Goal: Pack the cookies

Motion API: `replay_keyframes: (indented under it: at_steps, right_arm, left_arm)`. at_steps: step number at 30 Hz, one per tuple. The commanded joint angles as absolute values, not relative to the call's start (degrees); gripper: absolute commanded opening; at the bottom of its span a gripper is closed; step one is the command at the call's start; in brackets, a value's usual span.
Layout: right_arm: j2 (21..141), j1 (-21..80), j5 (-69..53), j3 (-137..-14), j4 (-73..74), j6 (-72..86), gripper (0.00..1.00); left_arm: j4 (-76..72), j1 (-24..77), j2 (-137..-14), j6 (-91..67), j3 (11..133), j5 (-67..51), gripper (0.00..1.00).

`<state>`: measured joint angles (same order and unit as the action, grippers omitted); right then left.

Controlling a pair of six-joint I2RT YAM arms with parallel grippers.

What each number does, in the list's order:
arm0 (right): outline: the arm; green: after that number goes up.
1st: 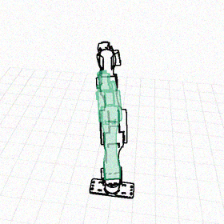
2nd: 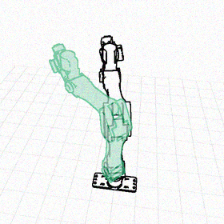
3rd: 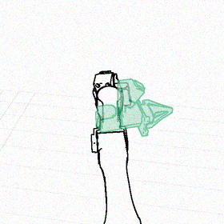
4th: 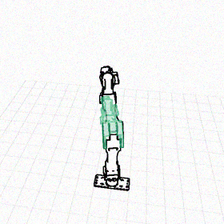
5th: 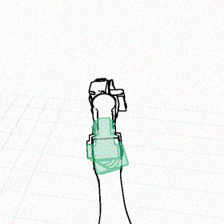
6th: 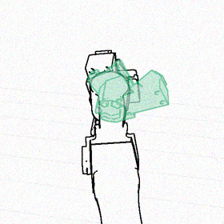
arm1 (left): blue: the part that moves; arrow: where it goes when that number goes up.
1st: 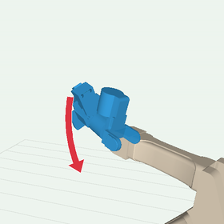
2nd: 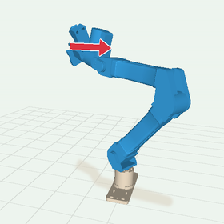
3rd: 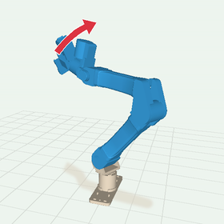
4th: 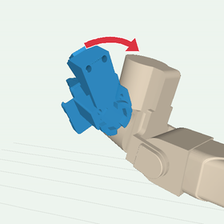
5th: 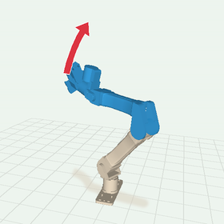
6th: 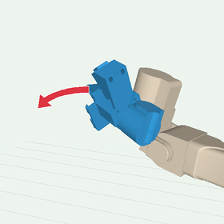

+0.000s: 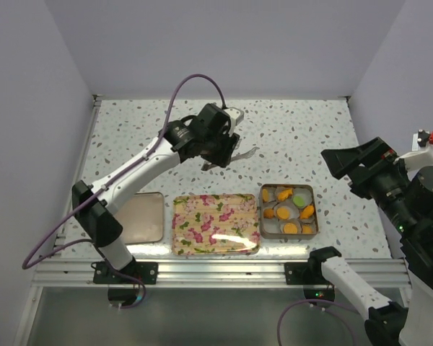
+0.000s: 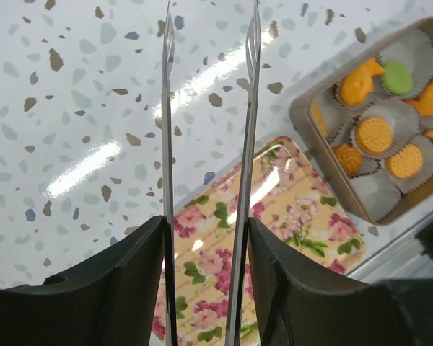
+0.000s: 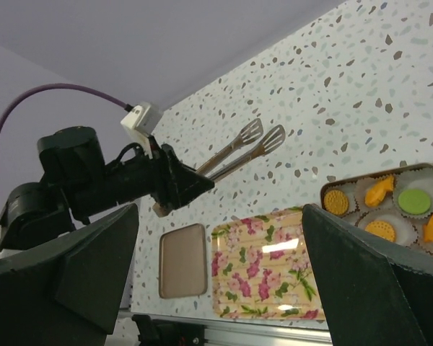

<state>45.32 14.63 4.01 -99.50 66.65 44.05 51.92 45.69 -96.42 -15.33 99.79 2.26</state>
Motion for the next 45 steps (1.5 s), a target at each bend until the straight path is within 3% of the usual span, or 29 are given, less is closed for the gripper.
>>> replay_keyframes:
  at_steps: [1, 19, 31, 35, 37, 40, 45]
  right_arm:
    - [44.3, 14.7, 6.2, -99.5, 67.8, 45.5, 0.99]
    - [42.0, 14.8, 11.0, -100.6, 76.1, 45.6, 0.99]
    - [42.2, 14.7, 10.1, -97.9, 75.9, 44.1, 0.99]
    - [43.0, 14.7, 9.1, -97.5, 75.0, 43.1, 0.99]
    - [43.2, 14.8, 8.4, -97.0, 74.3, 42.6, 0.99]
    - [43.5, 14.8, 6.9, -95.4, 72.8, 42.1, 0.99]
    - [44.2, 14.7, 2.5, -91.8, 69.1, 41.9, 0.99]
  left_arm:
    - [42.1, 40.7, -98.3, -16.5, 98.2, 6.2, 0.53]
    - [25.6, 26.9, -117.8, -14.5, 95.2, 1.4, 0.54]
    - [26.5, 22.1, -127.6, -13.2, 99.2, 0.3, 0.59]
    - [28.4, 22.0, -126.4, -13.2, 99.7, 1.1, 0.66]
    - [28.7, 22.0, -123.2, -13.6, 98.9, 3.2, 0.83]
    - [30.7, 22.1, -117.3, -17.0, 96.2, 6.2, 0.89]
    - [31.6, 22.4, -104.3, -20.2, 84.7, 10.9, 0.87]
